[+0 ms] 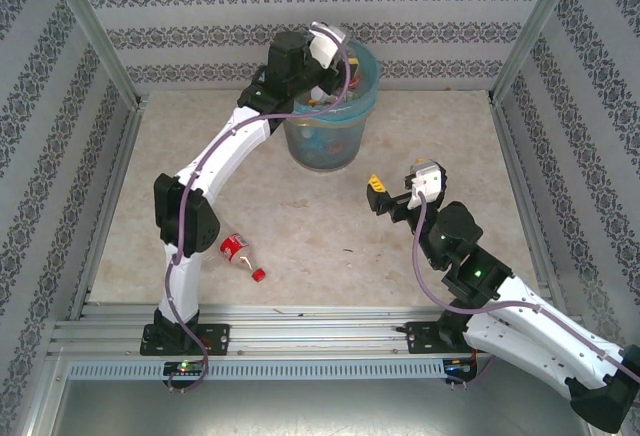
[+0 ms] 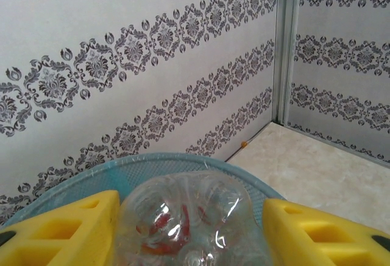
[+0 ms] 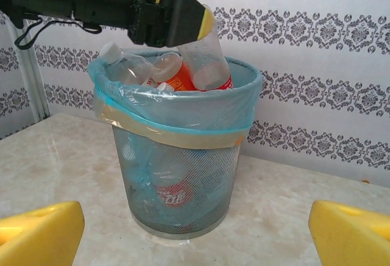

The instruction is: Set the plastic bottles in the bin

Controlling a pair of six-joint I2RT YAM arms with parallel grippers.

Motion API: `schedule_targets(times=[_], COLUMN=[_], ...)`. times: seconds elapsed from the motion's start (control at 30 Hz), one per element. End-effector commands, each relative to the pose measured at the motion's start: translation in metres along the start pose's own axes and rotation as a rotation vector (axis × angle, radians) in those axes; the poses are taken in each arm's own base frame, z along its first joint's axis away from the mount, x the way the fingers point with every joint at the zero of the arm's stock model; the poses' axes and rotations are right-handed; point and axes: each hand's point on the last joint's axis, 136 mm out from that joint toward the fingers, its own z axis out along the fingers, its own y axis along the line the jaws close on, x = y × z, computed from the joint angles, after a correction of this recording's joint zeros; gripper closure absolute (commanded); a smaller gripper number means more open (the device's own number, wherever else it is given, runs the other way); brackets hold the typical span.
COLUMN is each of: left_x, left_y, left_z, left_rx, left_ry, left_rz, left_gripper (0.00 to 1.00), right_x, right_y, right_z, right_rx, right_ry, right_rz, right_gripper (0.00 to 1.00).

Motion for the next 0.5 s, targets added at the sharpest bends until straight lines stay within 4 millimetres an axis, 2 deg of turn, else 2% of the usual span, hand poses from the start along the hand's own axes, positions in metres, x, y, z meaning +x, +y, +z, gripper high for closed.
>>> schedule_targets(times=[0.0,0.17,0.37,0.47], left_x=[0.111,0.064,0.016,0.002], left_y=[-0.04,-0.039,-0.034,-0.032], left_z=[0.006,-0.011,-0.041,-0.052], left_rx=[0.143,0.147,0.113,0.099], left_ry=[0.328,0.225,0.076,0.022], left_rz=[-0.16,-0.175,-0.181,-0.182], left_gripper=[0.43,0.26,0.13,0.13], right_x=[-0.012,-0.015,-0.014,-0.016], right_y=[-0.006,-0.008,-0.007,-0.006], right_z=[0.0,0.001,0.002,0.003], right_rx=[0.029,0.037,0.034,0.032], right_ry=[-0.028,-0.036,-0.033,-0.034], right_rz=[0.047,0.08,0.104,0.115], right_gripper=[0.06,0.06,0.06,0.06])
